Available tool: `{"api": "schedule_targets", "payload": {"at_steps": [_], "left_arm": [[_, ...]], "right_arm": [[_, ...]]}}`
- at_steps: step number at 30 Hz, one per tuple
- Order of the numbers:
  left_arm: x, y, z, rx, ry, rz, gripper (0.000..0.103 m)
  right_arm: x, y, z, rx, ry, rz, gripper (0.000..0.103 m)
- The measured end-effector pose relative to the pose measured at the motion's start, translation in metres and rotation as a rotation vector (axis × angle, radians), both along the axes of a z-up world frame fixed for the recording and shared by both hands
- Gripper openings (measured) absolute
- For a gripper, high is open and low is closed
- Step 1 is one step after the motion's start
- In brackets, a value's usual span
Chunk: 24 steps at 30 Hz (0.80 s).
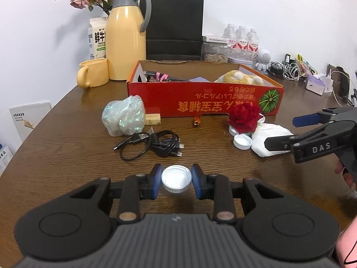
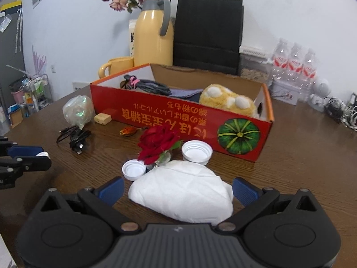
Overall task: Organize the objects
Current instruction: 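Grasp the white tissue with the right gripper and lift it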
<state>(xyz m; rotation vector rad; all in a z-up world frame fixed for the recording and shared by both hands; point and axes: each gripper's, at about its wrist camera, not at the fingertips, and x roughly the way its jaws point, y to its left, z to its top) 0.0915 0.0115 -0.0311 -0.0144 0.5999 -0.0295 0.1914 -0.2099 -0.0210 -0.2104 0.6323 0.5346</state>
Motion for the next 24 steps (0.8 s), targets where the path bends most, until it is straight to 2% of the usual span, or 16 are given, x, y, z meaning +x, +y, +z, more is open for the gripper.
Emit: {"api": "schedule_targets", "payload": {"at_steps": [10, 24], "left_arm": [[0.005, 0.005, -0.002, -0.012, 0.007, 0.008, 0.030], [0.003, 0.005, -0.007, -0.044, 0.012, 0.000, 0.030]], "right_arm": [[0.028, 0.008, -0.017, -0.004, 0.089, 0.023, 0.103], [0.027, 0.008, -0.023, 0.005, 0.051, 0.029, 0.103]]}}
